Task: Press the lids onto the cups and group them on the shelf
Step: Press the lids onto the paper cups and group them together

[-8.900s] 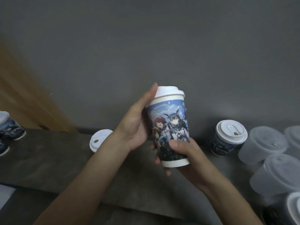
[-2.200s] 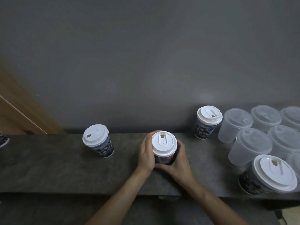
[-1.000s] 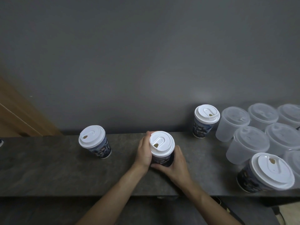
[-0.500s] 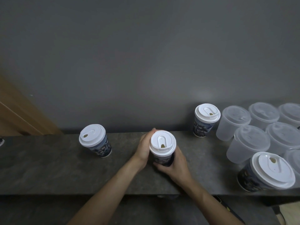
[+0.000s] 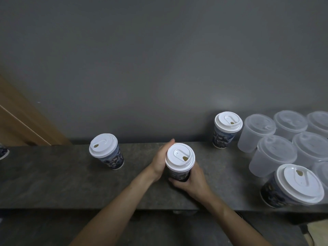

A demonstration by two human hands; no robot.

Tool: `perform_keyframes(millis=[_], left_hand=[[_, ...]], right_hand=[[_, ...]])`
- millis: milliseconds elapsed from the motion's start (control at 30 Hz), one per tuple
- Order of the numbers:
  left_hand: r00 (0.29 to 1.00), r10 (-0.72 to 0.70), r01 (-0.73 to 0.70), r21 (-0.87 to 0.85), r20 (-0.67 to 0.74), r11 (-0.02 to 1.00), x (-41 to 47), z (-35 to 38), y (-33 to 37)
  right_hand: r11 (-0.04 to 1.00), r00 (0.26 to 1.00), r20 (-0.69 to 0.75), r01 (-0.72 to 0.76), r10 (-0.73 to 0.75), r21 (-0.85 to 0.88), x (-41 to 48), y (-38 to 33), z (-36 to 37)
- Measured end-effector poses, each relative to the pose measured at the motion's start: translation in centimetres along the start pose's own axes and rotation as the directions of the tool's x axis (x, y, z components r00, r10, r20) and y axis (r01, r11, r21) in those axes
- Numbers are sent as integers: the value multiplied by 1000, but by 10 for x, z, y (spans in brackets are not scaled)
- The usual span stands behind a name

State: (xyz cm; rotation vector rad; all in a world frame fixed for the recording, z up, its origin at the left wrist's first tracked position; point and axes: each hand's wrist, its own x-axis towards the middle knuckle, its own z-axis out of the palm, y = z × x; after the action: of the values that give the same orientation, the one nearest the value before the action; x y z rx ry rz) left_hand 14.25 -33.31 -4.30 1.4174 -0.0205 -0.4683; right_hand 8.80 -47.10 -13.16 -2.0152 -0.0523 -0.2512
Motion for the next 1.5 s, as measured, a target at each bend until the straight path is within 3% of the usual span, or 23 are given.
perform_keyframes(millis=[200, 267, 367, 400, 533, 633, 800, 967, 1133, 1233, 1333, 1433, 1500], left_hand=[[914, 122, -154, -54, -386, 987, -10, 17, -11], [920, 122, -143, -30, -372, 989, -9, 16, -11], [988, 47, -55, -55, -147, 997, -7, 10, 4], [988, 47, -54, -44, -146, 998, -6, 8, 8], [929, 110, -133, -41, -354, 990, -11, 14, -1], [903, 113, -147, -52, -415, 988, -11, 19, -13], [995, -31, 14, -162, -98, 987, -8, 12, 8], [964, 9, -61, -185, -267, 981, -5, 13, -2], [992, -14, -13, -218, -123, 976, -11, 21, 8], [989, -3, -18, -133, -150, 991, -10, 22, 16], [992, -64, 52, -108, -106, 993, -5, 17, 47], [992, 1, 21, -168, 129, 986, -9, 10, 98], [951, 96, -35, -207, 293, 978, -20, 13, 130]], right_hand=[[994, 994, -66, -79, 84, 76, -3, -2, 3], [994, 994, -62, -89, 93, 65, -3, -1, 1], [998, 999, -25, -46, 47, 37, -2, 0, -2], [999, 999, -21, -29, 29, 26, -1, -1, -2], [999, 999, -20, -31, 32, 29, -2, -4, 2], [998, 997, -53, -59, 60, 29, -3, -2, 2], [999, 999, -37, 12, -11, 38, -1, -1, -3], [997, 999, -16, -31, 32, 69, -2, -3, -2], [995, 997, -12, -72, 73, 75, -1, -9, -4], [977, 989, 60, -141, 133, 160, -2, -17, -13], [903, 955, 244, -250, 170, 349, 2, -48, -35], [773, 926, 353, -319, 132, 549, 14, -107, -64], [654, 898, 433, -374, 78, 658, 20, -143, -81]])
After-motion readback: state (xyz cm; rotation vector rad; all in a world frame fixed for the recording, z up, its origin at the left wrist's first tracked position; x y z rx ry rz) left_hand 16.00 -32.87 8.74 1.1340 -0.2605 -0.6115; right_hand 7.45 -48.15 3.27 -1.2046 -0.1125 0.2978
